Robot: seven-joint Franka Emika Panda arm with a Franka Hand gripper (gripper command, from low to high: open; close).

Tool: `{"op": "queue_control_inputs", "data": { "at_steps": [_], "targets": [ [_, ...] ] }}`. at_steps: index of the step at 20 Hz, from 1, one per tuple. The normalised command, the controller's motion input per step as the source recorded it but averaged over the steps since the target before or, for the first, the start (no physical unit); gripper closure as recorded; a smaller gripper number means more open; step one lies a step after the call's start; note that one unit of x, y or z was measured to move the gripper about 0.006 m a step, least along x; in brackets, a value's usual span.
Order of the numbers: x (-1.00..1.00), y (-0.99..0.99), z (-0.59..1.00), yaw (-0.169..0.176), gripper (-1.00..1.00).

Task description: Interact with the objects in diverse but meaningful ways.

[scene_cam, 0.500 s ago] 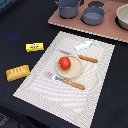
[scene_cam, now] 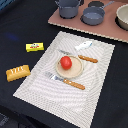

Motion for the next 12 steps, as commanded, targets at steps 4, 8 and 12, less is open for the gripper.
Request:
{"op": "queue_control_inputs", "data": {
  "at_steps": [4, 8, 12],
  "targets": [
    [0.89, 0.0, -0.15, -0.087, -1.0],
    [0.83, -0.03, -0.15, -0.076, -1.0],
    [0.98, -0.09, -0.14, -0.026, -1.0]
  ]
}}
